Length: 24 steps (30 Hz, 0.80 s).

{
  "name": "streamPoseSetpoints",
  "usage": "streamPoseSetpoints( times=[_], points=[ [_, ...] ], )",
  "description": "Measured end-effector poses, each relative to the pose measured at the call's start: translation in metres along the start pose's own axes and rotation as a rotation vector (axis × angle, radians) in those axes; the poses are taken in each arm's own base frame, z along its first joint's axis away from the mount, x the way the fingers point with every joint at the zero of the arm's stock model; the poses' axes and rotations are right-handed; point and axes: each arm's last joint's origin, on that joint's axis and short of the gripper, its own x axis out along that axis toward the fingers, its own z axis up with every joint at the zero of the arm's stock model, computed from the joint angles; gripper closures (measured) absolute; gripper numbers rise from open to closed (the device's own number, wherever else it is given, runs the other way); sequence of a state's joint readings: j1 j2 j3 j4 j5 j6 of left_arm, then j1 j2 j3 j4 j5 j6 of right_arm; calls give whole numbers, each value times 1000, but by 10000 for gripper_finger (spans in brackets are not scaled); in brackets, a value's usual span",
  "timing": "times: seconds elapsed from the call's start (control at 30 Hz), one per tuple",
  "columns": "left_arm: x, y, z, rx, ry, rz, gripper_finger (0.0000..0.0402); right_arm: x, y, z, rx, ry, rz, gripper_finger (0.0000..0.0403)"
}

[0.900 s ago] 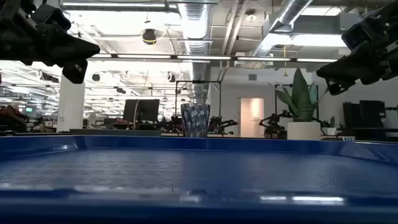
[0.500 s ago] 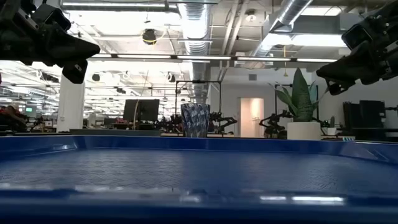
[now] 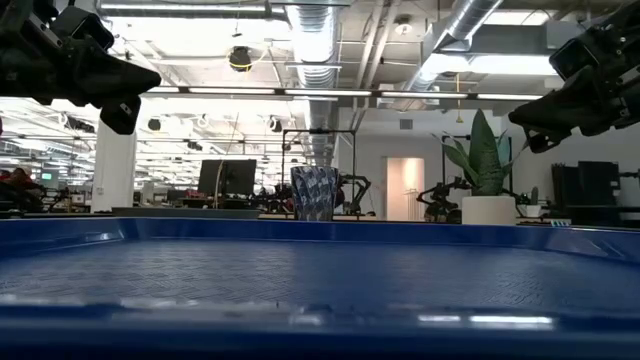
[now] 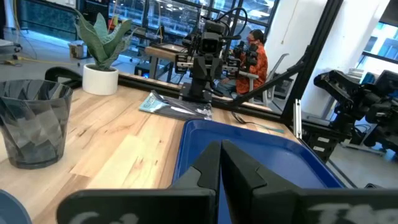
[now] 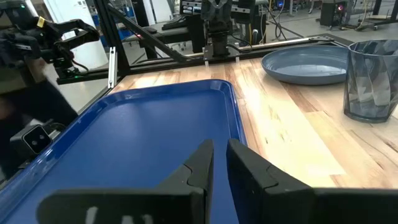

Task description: Pick and place plate/cup/fork/spoon on tray

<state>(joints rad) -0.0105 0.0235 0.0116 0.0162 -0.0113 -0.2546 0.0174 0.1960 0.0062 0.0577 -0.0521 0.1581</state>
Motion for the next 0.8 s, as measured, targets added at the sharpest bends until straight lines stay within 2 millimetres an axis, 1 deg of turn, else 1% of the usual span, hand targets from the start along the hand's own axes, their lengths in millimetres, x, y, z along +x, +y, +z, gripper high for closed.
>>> streamPoseSetpoints(
  times=[0.5, 0.53, 0.7, 0.8],
  points=[
    [0, 0, 0, -1, 1, -1, 401, 0, 0, 0, -1, 1, 0, 330],
    [0, 0, 0, -2, 0, 0, 401, 0, 0, -1, -15, 5, -1, 330],
    [0, 0, 0, -99, 0, 1, 401, 0, -3, -2, -189, 27, -40, 330],
    [0, 1, 1, -151, -19, 37, 401, 0, -5, -2, -308, 24, -57, 330]
  ],
)
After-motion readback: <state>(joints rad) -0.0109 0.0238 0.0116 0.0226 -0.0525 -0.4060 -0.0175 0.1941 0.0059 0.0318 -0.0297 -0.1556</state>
